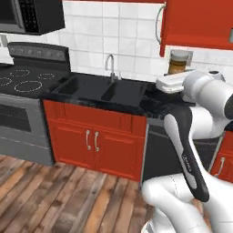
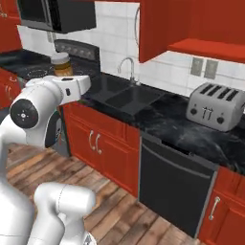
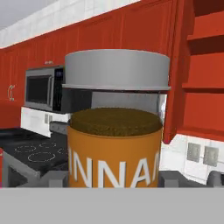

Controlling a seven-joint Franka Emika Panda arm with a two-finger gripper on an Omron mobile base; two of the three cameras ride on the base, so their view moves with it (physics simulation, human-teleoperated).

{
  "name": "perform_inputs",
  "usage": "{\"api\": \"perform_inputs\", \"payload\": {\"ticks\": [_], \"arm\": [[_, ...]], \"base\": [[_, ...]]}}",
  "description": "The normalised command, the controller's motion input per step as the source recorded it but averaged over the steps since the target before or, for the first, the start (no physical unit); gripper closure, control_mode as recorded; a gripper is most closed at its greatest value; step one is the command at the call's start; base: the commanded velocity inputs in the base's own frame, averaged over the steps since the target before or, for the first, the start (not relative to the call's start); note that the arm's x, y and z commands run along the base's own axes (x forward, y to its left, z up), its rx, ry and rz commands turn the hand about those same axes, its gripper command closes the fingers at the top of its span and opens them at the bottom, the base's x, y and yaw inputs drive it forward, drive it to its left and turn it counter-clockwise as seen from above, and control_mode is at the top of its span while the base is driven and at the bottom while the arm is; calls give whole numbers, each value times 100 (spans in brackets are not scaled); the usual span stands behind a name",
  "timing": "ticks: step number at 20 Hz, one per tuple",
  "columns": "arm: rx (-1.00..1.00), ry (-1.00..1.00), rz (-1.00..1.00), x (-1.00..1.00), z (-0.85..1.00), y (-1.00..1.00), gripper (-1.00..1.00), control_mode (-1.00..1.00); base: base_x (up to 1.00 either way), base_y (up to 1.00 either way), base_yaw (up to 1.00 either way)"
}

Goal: Take the cinnamon bottle from the cabinet and place it on the dining table, next to the plate with the cupcake. Then take the chocolate from the dining counter and place it on the cupcake plate.

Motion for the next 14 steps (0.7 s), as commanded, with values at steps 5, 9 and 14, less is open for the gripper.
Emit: {"api": "perform_inputs", "payload": {"ticks": [5, 9, 14], "arm": [[0, 0, 0, 0, 0, 0, 100, 100], [0, 0, 0, 0, 0, 0, 100, 100], [0, 0, 0, 0, 0, 0, 100, 100]], "base": [[-73, 0, 92], [-65, 0, 94], [-62, 0, 94]]}}
